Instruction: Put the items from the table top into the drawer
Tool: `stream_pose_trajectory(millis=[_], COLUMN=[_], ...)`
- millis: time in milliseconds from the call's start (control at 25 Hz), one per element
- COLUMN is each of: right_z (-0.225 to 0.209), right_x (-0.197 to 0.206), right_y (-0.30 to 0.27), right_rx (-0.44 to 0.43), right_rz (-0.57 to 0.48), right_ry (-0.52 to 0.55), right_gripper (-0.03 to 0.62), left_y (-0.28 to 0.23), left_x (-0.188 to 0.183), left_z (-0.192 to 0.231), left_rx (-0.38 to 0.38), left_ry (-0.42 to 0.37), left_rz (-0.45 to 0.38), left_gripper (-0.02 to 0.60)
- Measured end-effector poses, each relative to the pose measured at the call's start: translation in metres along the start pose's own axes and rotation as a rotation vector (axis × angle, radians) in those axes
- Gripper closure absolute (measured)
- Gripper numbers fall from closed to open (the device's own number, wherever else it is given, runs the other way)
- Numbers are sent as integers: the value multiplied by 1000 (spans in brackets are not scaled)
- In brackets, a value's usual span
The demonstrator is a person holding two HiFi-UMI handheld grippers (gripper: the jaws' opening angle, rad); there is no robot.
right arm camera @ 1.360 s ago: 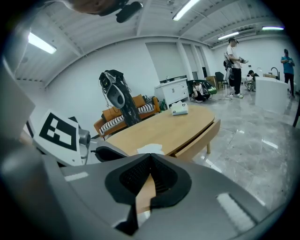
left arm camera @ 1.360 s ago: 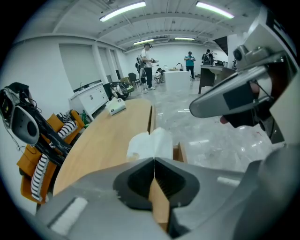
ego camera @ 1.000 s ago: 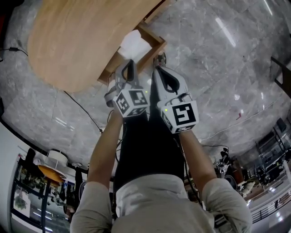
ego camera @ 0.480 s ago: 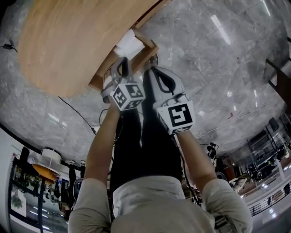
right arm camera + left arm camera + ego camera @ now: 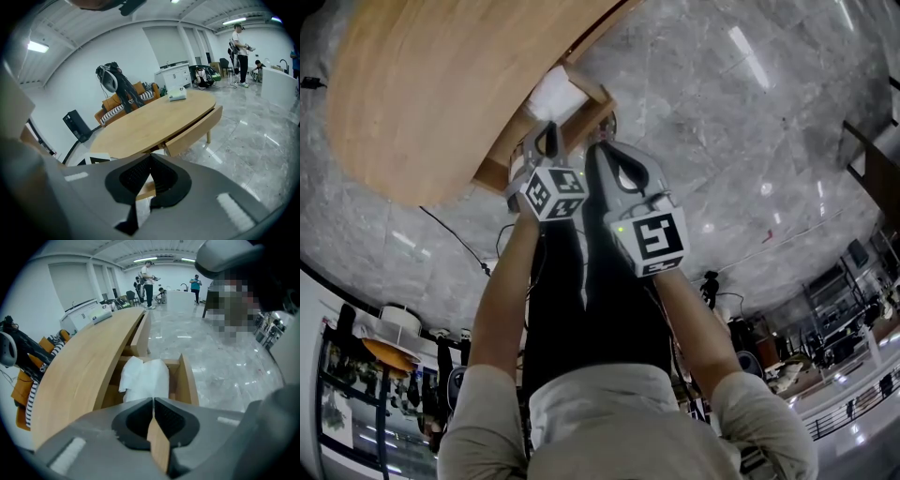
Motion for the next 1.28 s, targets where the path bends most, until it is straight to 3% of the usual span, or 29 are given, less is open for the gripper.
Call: stream_pose_trajectory(millis=[240, 440, 760, 880, 1080, 1280], right_z=[-10, -4, 13, 26, 57, 114], right_x=[0, 0, -25, -40, -71, -109], right_y=[1, 6, 29, 44, 77, 111], right_rx=[16, -37, -20, -16, -4, -7], right_rz=[-16, -5, -58, -74, -114, -189], right_ry=[-3, 6, 10, 33, 85, 188], right_gripper=[586, 586, 586, 586, 586, 586], left_y=[-14, -5, 51, 93, 194, 295], left_x=[6, 1, -11, -22, -58, -74], left_z=[-19, -20, -15, -1, 36, 72], left_rx=[104, 163, 179, 127, 17, -72], left_ry=[81, 240, 336, 380, 398, 473], left_rz=[41, 42, -20, -100, -305, -490], left_gripper=[555, 548, 541, 541, 543, 561])
Point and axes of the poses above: the fingertips, and each gripper's own axes: y backward along the fingers, z to its left, x out of its underside, the point moved 5 cm from there along y, backward along the fingers, and after that the axes turned 6 degrees about -y, right-handed, at the moved point
